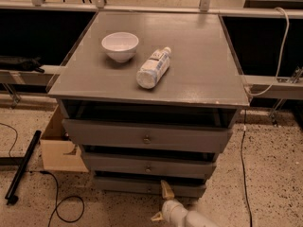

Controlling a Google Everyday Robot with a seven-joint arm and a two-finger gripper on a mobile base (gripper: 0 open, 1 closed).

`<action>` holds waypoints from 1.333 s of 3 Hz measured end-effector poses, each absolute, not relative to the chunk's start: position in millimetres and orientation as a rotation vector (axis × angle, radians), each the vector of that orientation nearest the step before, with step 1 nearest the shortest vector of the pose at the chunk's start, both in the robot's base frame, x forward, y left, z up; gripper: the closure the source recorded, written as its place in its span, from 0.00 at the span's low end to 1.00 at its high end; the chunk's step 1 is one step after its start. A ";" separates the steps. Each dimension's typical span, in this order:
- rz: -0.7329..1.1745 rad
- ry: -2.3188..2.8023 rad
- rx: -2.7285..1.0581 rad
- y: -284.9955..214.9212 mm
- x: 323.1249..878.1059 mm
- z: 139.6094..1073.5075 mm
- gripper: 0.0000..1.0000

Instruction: Open bottom drawer

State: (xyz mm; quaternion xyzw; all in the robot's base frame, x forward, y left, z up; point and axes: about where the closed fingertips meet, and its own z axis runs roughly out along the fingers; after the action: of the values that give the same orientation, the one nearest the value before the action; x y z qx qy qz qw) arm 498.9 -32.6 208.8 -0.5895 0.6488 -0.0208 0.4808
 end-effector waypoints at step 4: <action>-0.188 1.684 -1.436 -73.0 583.7 190.1 0.00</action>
Offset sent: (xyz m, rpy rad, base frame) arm 0.0412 -0.0104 -0.0039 -0.0582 -0.0080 -0.0483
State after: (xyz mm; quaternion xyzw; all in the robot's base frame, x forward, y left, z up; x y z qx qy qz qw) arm 583.7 -73.0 190.1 -0.5794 0.6792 -0.0757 0.4441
